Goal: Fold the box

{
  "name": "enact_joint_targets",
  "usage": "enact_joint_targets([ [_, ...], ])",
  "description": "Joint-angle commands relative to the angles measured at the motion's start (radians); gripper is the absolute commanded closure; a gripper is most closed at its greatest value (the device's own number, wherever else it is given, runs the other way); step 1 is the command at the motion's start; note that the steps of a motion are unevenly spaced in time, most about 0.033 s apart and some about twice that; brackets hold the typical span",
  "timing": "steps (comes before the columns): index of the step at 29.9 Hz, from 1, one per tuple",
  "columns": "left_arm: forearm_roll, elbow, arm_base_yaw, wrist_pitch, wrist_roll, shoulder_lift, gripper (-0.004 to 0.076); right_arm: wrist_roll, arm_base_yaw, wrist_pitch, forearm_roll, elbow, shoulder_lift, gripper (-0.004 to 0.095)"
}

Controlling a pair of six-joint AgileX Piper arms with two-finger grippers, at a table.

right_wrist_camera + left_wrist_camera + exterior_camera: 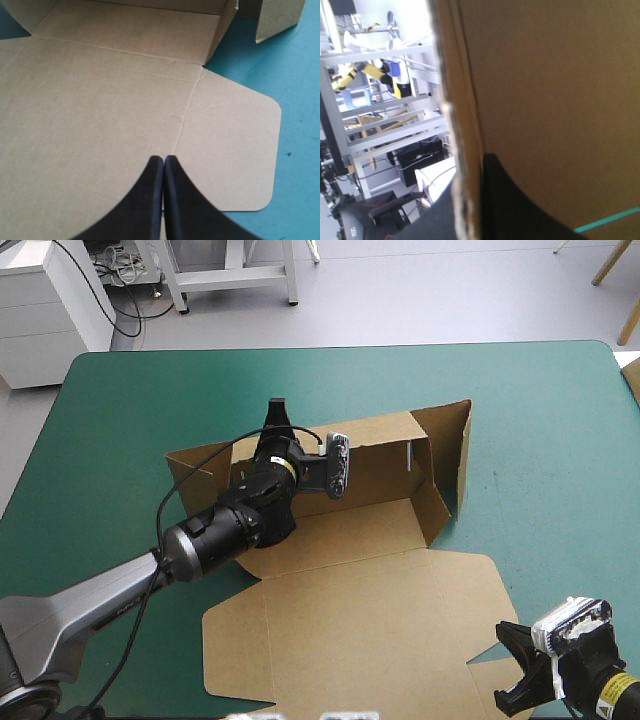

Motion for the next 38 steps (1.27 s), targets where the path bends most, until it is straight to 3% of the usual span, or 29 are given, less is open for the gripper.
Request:
enact_joint_targets([
  [1,0.142,0.061,-0.039,-0.102,-0.109,-0.082,0.0731,-0.003,-0.007,-0.061,0.0,-0.027,0.009,0.0929],
  [9,0.252,0.217,-0.039,-0.195,-0.163,-0.165,0.0731,-0.003,-0.007,-0.081,0.0,-0.027,0.009,0.0929],
  [15,0.347,0.257,-0.039,-0.198,-0.328,-0.155,0.0731,-0.003,-0.007,-0.091,0.0,-0.027,0.009,0.0908],
  [19,0.349,0.257,-0.039,-0.195,-0.336,-0.155,0.0731,-0.012,-0.007,-0.084,0.0,-0.027,0.009,0.0759],
  [23,0.349,0.257,-0.039,-0.193,-0.336,-0.155,0.0731,-0.013,-0.007,-0.08,0.0,-0.027,0.009,0.0458],
  [25,0.348,0.257,-0.039,-0.187,-0.336,-0.155,0.0731,-0.013,-0.007,-0.081,0.0,-0.027,0.009,0.0368],
  [38,0.344,0.257,-0.039,-0.182,-0.372,-0.155,0.0731,0.003,-0.007,-0.053,0.0,-0.035,0.009,0.0357],
])
